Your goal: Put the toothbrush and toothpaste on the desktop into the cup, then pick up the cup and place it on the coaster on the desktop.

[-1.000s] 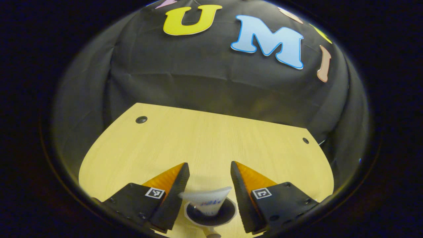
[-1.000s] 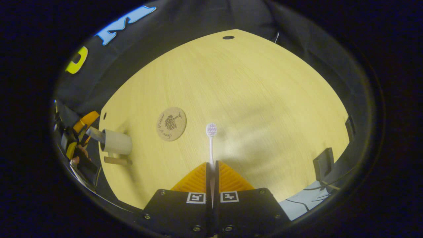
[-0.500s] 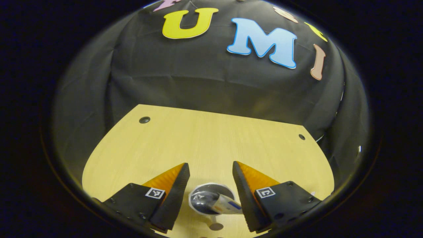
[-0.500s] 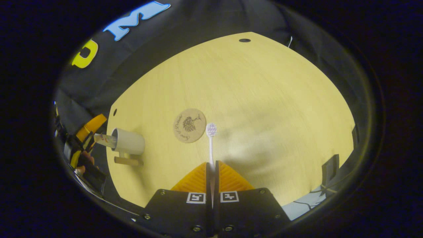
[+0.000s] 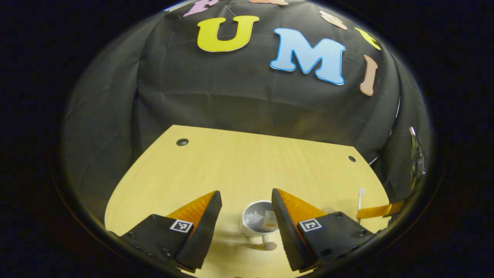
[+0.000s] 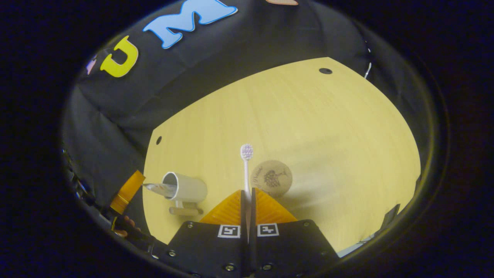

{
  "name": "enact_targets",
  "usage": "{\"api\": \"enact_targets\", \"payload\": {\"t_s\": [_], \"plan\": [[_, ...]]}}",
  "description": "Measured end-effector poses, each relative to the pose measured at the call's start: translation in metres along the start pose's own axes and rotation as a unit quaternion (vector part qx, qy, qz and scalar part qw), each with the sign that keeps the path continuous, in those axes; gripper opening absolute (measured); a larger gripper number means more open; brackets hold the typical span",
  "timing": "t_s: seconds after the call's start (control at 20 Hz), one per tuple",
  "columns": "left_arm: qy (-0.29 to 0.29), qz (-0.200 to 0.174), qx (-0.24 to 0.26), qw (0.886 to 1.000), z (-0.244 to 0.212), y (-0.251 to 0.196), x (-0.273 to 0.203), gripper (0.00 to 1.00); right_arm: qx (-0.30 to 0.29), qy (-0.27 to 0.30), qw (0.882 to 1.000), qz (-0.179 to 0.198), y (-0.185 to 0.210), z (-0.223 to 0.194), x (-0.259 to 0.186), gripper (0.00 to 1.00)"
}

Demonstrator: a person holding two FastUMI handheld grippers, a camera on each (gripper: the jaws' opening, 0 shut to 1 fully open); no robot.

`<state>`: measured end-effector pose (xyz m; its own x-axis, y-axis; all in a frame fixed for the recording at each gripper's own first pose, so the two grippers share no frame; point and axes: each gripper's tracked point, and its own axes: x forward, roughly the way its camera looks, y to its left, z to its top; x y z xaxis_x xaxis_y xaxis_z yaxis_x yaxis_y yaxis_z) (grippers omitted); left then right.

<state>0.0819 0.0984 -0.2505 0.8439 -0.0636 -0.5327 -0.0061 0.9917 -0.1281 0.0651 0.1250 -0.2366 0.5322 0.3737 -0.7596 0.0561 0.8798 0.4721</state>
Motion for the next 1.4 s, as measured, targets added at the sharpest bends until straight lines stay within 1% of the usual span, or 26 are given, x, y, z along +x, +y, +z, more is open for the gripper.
{"api": "enact_targets", "payload": {"t_s": [0.15, 0.2, 0.35, 0.5, 0.6, 0.65, 0.8, 0.95, 1.0, 1.05, 1.15, 1.2, 1.25, 1.35, 1.4], "plan": [[-0.009, 0.002, -0.008, 1.000, 0.006, 0.009, -0.019, 0.85, -0.005, -0.014, 0.999, 0.028, 0.042, 0.020, 0.013, 0.02], [-0.012, 0.003, -0.012, 1.000, 0.008, 0.013, -0.024, 0.87, -0.007, -0.018, 0.999, 0.036, 0.055, 0.026, 0.017, 0.02], [-0.018, 0.014, -0.015, 1.000, 0.010, 0.031, -0.044, 0.84, -0.026, -0.031, 0.998, 0.046, 0.083, 0.043, 0.028, 0.02], [-0.023, 0.036, -0.013, 0.999, 0.008, 0.061, -0.064, 0.85, -0.032, -0.059, 0.997, 0.047, 0.102, 0.063, 0.040, 0.02], [-0.023, 0.054, -0.016, 0.998, 0.006, 0.083, -0.079, 0.85, -0.029, -0.075, 0.995, 0.054, 0.119, 0.073, 0.048, 0.02], [-0.021, 0.063, -0.020, 0.998, 0.002, 0.093, -0.085, 0.82, -0.027, -0.083, 0.994, 0.059, 0.130, 0.077, 0.051, 0.02], [-0.017, 0.088, -0.040, 0.995, -0.002, 0.116, -0.098, 0.83, -0.030, -0.109, 0.991, 0.071, 0.152, 0.085, 0.064, 0.02], [-0.010, 0.108, -0.054, 0.993, -0.009, 0.139, -0.103, 0.83, -0.041, -0.126, 0.988, 0.074, 0.161, 0.083, 0.078, 0.02], [-0.009, 0.113, -0.055, 0.992, -0.010, 0.144, -0.104, 0.85, -0.046, -0.132, 0.987, 0.080, 0.166, 0.082, 0.079, 0.02], [-0.007, 0.117, -0.057, 0.992, -0.012, 0.147, -0.107, 0.82, -0.051, -0.141, 0.985, 0.090, 0.172, 0.080, 0.078, 0.02], [-0.004, 0.120, -0.060, 0.991, -0.013, 0.151, -0.108, 0.82, -0.065, -0.163, 0.978, 0.116, 0.186, 0.076, 0.077, 0.02], [-0.003, 0.120, -0.062, 0.991, -0.014, 0.150, -0.109, 0.87, -0.074, -0.166, 0.976, 0.117, 0.187, 0.072, 0.079, 0.02], [-0.003, 0.119, -0.065, 0.991, -0.015, 0.150, -0.109, 0.85, -0.079, -0.167, 0.975, 0.121, 0.188, 0.067, 0.081, 0.02], [-0.003, 0.118, -0.071, 0.991, -0.015, 0.149, -0.111, 0.85, -0.074, -0.163, 0.975, 0.130, 0.190, 0.058, 0.088, 0.02], [-0.004, 0.118, -0.070, 0.991, -0.016, 0.149, -0.111, 0.82, -0.071, -0.162, 0.975, 0.132, 0.190, 0.056, 0.092, 0.02]]}}
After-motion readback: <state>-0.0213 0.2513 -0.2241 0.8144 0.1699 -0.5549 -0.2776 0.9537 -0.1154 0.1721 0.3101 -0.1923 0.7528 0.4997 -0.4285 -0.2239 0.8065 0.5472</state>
